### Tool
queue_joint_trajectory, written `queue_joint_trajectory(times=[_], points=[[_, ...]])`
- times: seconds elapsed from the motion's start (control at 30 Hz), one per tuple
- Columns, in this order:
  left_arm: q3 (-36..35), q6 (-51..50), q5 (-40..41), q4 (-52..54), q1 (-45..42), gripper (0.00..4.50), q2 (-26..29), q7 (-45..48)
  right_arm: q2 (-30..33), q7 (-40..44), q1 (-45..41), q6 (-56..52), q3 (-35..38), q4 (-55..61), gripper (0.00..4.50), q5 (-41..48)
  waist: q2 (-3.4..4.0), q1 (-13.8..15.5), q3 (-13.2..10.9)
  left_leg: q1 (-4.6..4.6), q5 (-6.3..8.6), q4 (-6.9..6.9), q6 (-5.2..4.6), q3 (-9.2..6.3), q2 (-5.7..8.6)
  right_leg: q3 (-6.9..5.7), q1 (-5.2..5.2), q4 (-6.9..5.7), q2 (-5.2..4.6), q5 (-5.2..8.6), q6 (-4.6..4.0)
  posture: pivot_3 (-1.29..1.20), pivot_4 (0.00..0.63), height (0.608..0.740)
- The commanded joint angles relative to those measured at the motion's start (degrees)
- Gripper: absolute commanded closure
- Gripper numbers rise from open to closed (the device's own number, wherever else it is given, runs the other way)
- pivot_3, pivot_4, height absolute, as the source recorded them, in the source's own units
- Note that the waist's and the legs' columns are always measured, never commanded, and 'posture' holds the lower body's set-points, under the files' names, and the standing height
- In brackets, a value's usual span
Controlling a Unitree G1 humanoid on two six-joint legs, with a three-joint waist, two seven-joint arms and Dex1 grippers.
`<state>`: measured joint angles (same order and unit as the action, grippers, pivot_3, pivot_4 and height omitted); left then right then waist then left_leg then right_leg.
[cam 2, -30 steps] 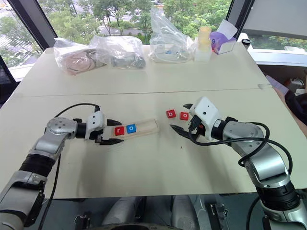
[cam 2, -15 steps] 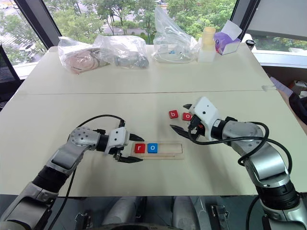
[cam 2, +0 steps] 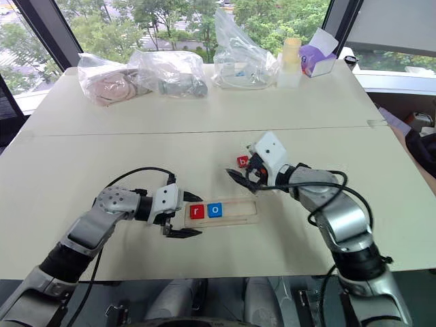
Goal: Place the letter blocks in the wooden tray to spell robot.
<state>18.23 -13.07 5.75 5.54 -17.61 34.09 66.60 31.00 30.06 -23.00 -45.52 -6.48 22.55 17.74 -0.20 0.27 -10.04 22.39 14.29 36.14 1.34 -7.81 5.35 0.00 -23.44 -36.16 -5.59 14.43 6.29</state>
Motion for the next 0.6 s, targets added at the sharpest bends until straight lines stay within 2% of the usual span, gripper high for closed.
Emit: queue_joint_trajectory(times=[0.03, 0.33, 0.6], points=[[-4.1, -0.2, 1.2, 1.3, 1.8, 0.07, 3.2, -1.0, -5.4, -6.0, -4.8, -6.8, 0.4, -2.2, 0.00, -0.5, 0.00, -0.4, 0.0, 0.00, 0.00, -0.01, 0.00, 0.00, -0.02, 0.01, -0.01, 0.00, 0.02, 0.00, -0.01, 0.00, 0.150, 0.740], [-12.6, -2.8, 6.1, 7.3, 6.6, 0.07, 7.9, -3.8, -11.5, -13.0, -9.5, -12.6, -2.2, -9.7, 0.00, -5.2, 0.04, -1.0, 0.0, 0.04, -0.03, -0.09, 0.05, -0.01, -0.01, 0.03, -0.13, -0.03, 0.03, -0.03, -0.05, 0.00, 0.150, 0.740], [-18.1, -9.6, 12.7, 16.1, 11.8, 0.07, 8.7, -6.7, -12.1, -14.0, -10.5, -11.9, -2.0, -17.5, 0.00, -8.0, 0.06, -1.1, 0.0, 0.04, -0.03, -0.09, 0.05, 0.00, -0.01, 0.03, -0.13, -0.04, 0.03, -0.04, -0.05, 0.00, 0.150, 0.740]])
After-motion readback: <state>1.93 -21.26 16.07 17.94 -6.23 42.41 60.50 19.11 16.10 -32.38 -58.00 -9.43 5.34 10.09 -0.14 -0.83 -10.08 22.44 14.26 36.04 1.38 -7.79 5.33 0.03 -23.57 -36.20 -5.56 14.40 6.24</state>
